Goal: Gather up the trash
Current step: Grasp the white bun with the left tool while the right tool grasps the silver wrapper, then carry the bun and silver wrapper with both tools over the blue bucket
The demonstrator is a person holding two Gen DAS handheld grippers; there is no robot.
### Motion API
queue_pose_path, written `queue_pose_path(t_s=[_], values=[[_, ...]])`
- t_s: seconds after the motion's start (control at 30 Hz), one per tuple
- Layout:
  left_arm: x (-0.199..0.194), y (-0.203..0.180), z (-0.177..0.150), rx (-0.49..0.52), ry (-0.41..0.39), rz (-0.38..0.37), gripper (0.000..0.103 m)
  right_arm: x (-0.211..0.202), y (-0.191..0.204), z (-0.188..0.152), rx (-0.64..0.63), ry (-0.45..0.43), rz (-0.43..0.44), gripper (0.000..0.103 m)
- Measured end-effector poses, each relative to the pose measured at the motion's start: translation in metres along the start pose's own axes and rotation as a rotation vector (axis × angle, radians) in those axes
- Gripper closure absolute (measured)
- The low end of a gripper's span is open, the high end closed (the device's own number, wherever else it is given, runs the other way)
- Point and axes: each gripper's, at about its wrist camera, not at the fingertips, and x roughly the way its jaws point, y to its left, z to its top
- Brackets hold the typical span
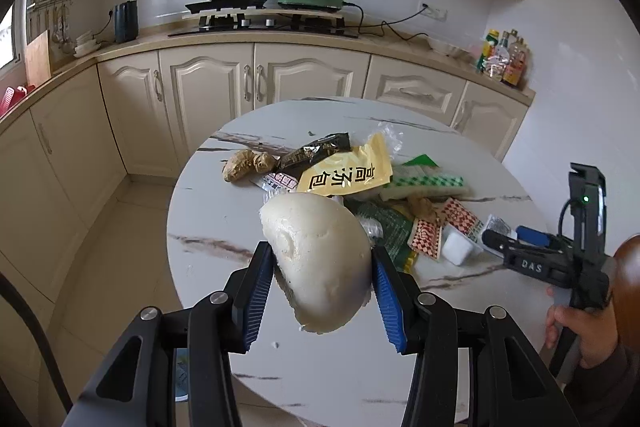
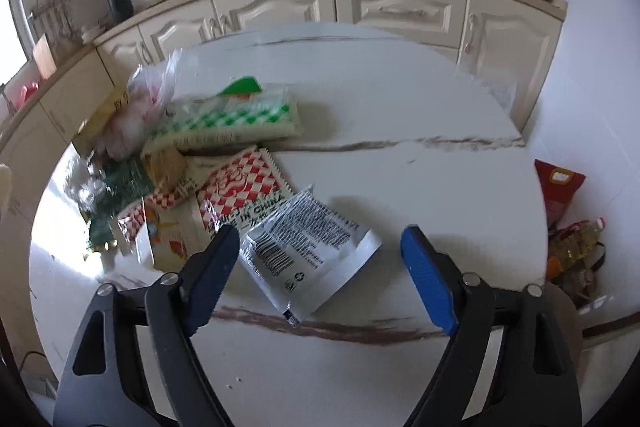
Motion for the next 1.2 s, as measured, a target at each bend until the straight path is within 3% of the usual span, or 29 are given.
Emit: queue_pose_path(t_s=[0.07,0.13,0.17,0.33,0.4,0.5,0.9,1.13,1.2], values=[[-0.004,0.000,0.000,-0.002,0.000,0.004,0.058,0.001,0.000,0.001,-0.006,0.005,0.005,0.029],[-0.007,0.001,-0.001,-0.006,0.002,0.003,0.058,0.005,0.003,0.003,-0.048,0.022,-0.049,0.035],[-0.008,0.001,-0.001,-0.006,0.003,0.002,0.058,0.004,0.004,0.003,-0.059,0.021,-0.038,0.043],[-0.011,0.000,-0.002,-0.007,0.006,-0.019,0.058,0.002,0.005,0.003,-0.084,0.042,-0.028,0.054],[-0.010,-0.002,-0.002,-0.008,0.012,-0.031,0.058,-0.001,0.000,0.002,-0.083,0.039,-0.034,0.086],[-0.009,-0.003,-0.004,-0.012,0.019,-0.055,0.058,-0.004,-0.009,0.000,-0.078,0.043,-0.021,0.096],[-0.024,-0.001,-0.004,-0.019,-0.009,-0.079,0.058,-0.042,-0.003,-0.004,-0.070,-0.063,-0.033,0.097],[-0.035,0.010,-0.010,-0.046,-0.026,-0.089,0.058,-0.086,0.030,0.014,-0.128,-0.176,-0.021,0.099],[-0.040,0.014,-0.013,-0.048,-0.034,-0.090,0.058,-0.087,0.039,0.017,-0.141,-0.173,-0.008,0.100]])
